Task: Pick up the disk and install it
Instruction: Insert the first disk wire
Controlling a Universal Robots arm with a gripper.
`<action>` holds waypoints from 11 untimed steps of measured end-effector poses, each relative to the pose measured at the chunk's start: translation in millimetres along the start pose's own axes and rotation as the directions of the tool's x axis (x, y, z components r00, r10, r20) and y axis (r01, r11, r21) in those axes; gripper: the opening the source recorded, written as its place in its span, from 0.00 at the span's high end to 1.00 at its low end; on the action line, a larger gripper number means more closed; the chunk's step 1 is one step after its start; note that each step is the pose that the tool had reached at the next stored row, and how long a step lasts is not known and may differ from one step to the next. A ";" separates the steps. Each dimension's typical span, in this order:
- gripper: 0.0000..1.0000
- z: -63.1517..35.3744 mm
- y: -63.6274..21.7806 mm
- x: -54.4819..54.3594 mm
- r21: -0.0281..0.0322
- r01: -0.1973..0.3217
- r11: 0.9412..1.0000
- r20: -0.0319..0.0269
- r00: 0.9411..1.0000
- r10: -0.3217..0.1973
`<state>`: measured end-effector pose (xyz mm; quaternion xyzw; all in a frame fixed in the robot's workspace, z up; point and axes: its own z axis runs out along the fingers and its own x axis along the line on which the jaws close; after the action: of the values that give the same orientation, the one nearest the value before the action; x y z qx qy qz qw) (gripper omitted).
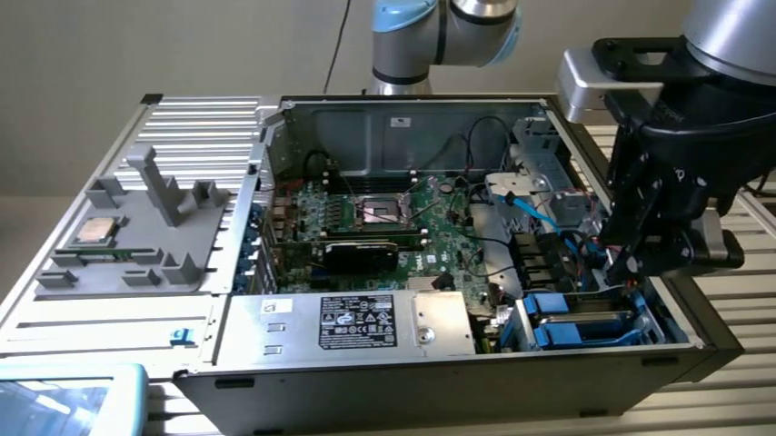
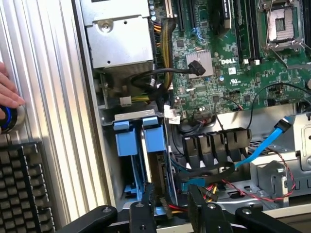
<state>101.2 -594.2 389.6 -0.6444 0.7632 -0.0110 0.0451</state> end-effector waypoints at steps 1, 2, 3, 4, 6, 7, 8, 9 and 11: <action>0.60 0.2 -0.5 3.4 -0.002 -0.001 1.000 0.009 1.000 0.001; 0.60 0.6 -1.1 6.9 -0.003 -0.002 1.000 0.018 1.000 0.002; 0.60 0.9 -1.6 10.2 -0.005 -0.002 1.000 0.027 1.000 0.002; 0.60 1.4 -2.2 13.6 -0.006 -0.003 1.000 0.037 0.999 0.003; 0.60 3.1 -3.1 20.3 -0.009 -0.004 1.000 0.053 0.999 0.005; 0.60 4.8 -3.3 22.5 -0.010 -0.004 1.000 0.056 0.998 0.005; 0.60 6.6 -3.6 23.2 -0.010 -0.001 1.000 0.057 0.998 0.002; 0.60 8.3 -3.9 23.4 -0.010 0.006 1.000 0.057 0.998 -0.005; 0.60 11.1 -4.4 23.4 -0.011 0.025 1.000 0.059 0.998 -0.024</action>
<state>102.6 -617.5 377.6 -0.6541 0.7536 0.0120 0.0635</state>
